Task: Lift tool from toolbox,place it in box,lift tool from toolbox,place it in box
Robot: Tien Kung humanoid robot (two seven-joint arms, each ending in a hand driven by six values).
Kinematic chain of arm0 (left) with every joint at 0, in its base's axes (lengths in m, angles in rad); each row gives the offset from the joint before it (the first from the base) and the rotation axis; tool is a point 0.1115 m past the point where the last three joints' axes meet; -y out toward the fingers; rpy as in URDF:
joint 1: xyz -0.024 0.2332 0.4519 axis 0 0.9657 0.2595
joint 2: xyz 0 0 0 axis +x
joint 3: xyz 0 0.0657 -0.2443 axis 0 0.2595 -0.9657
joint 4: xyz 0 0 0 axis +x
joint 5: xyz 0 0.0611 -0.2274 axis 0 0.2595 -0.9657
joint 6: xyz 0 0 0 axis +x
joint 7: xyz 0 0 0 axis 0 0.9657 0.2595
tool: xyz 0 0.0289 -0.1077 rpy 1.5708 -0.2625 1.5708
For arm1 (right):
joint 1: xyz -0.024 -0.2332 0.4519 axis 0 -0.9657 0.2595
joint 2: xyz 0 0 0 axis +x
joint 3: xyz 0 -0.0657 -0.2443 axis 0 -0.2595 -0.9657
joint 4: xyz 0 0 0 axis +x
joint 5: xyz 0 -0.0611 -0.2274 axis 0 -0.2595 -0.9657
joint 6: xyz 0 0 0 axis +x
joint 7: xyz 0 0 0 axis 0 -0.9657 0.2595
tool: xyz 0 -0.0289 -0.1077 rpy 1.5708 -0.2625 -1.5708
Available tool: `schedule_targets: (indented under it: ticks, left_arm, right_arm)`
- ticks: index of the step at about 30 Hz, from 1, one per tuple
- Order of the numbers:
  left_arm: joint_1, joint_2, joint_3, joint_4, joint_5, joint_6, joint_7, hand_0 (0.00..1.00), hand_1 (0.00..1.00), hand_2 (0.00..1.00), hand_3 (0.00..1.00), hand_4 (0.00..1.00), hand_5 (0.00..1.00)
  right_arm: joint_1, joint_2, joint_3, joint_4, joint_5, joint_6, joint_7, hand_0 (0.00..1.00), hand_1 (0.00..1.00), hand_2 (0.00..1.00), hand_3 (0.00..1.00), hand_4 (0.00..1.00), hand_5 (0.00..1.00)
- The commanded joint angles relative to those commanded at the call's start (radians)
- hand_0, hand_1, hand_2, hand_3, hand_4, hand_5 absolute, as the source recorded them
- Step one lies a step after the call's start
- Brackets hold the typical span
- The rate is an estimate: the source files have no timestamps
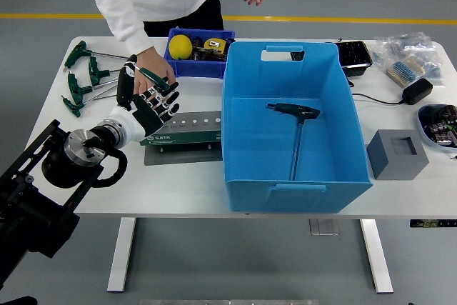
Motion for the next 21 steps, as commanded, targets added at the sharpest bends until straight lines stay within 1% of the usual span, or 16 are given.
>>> schedule_targets:
  ticks: [1, 3, 6, 7, 11, 13, 15, 21]
  left_arm:
    - [-0.004, 0.006, -0.003, -0.016, -0.002, 0.003, 0.002, 0.236, 0.436, 0.721, 0.679, 0.923, 0.946]
    - [-0.011, 0.017, -0.007, -0.046, -0.006, 0.015, 0.005, 0.236, 0.436, 0.721, 0.679, 0.923, 0.946]
    - [-0.016, 0.037, -0.013, -0.098, -0.015, 0.05, 0.001, 0.236, 0.436, 0.721, 0.679, 0.923, 0.946]
    - [-0.018, 0.046, -0.014, -0.119, -0.026, 0.058, -0.003, 0.256, 0.471, 0.73, 0.654, 0.925, 0.939]
    - [-0.029, 0.068, -0.015, -0.192, -0.064, 0.058, -0.015, 0.256, 0.471, 0.73, 0.654, 0.925, 0.939]
    - [-0.039, 0.073, -0.011, -0.218, -0.08, 0.058, -0.02, 0.263, 0.482, 0.735, 0.651, 0.933, 0.945]
    - [-0.06, 0.078, -0.004, -0.247, -0.097, 0.058, -0.027, 0.263, 0.482, 0.735, 0.651, 0.933, 0.945]
    - [-0.128, 0.082, 0.031, -0.296, -0.132, 0.058, -0.033, 0.259, 0.485, 0.739, 0.645, 0.933, 0.941]
  right_arm:
    - [0.0, 0.0, 0.001, 0.0, -0.001, 0.0, 0.0, 0.667, 0.642, 0.707, 0.573, 0.825, 0.744]
    - [-0.001, 0.001, 0.002, 0.0, -0.003, 0.0, -0.001, 0.667, 0.642, 0.707, 0.573, 0.825, 0.744]
    - [-0.003, 0.001, 0.003, -0.001, -0.004, 0.0, -0.002, 0.667, 0.642, 0.707, 0.573, 0.825, 0.744]
    - [-0.004, 0.001, 0.001, -0.001, 0.0, 0.001, -0.001, 0.667, 0.642, 0.706, 0.573, 0.825, 0.743]
    - [-0.004, 0.0, -0.002, -0.002, 0.008, 0.001, 0.001, 0.667, 0.642, 0.706, 0.573, 0.825, 0.743]
    - [-0.004, 0.0, -0.002, -0.002, 0.007, 0.001, 0.0, 0.67, 0.638, 0.706, 0.573, 0.826, 0.743]
    - [-0.003, 0.0, -0.001, -0.002, 0.004, 0.001, 0.0, 0.67, 0.638, 0.706, 0.573, 0.826, 0.743]
    - [-0.002, -0.001, -0.001, -0.002, 0.006, 0.001, -0.001, 0.668, 0.64, 0.706, 0.573, 0.826, 0.743]
